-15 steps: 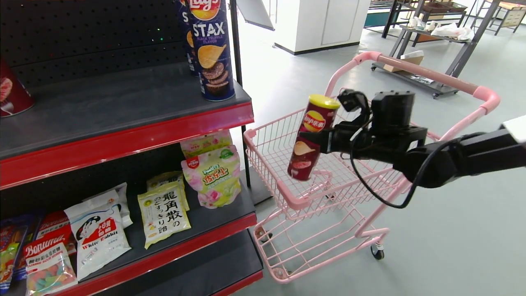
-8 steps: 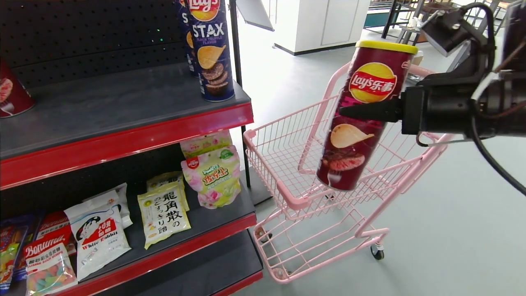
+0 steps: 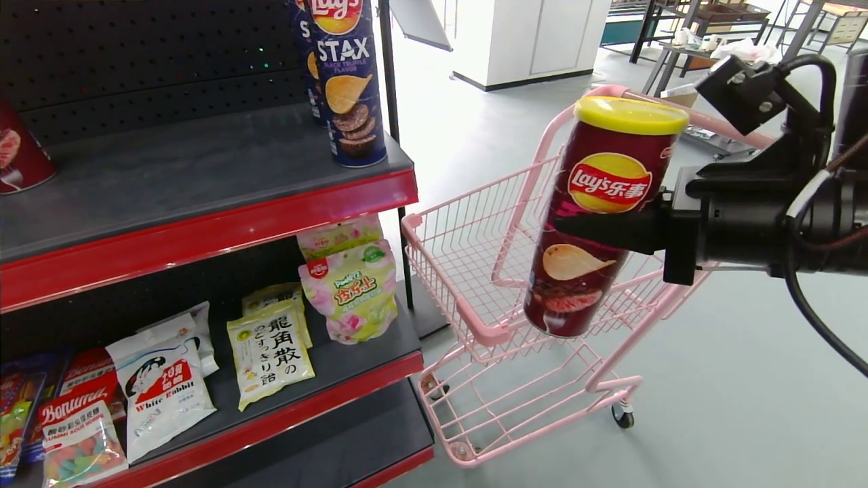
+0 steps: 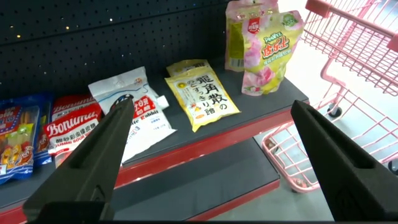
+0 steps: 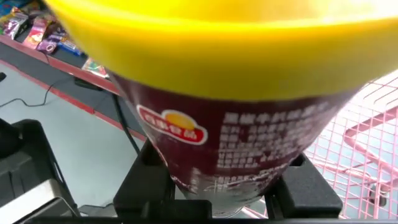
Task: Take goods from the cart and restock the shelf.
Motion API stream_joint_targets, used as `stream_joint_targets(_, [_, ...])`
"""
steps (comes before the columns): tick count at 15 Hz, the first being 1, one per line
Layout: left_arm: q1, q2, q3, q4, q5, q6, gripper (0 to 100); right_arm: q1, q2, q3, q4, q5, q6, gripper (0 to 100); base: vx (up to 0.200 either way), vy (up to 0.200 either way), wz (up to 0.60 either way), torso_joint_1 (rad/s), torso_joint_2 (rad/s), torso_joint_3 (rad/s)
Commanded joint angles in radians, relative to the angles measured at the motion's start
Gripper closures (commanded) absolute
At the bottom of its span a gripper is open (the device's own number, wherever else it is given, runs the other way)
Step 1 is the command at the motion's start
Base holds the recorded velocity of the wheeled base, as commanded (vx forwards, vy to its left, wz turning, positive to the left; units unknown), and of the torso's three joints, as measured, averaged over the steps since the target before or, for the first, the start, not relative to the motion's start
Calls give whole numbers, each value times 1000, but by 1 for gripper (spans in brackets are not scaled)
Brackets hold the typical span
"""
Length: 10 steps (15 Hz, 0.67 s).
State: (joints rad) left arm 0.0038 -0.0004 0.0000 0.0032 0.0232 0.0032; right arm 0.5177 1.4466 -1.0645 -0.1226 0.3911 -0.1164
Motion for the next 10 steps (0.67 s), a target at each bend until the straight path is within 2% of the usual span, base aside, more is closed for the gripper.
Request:
stream_joint_targets(1, [1, 0, 0, 0, 1, 0, 0, -1, 12, 4, 0, 12, 1, 100, 0, 0, 0, 0, 0, 0])
stream_joint_targets(2, [1, 0, 0, 0, 1, 0, 0, 1, 17, 6, 0, 38, 0, 100, 0, 0, 0, 0, 0, 0])
stream_joint_targets(10, [1, 0, 0, 0, 0, 0, 0, 1, -3, 35, -2, 45, 3, 100, 0, 0, 0, 0, 0, 0])
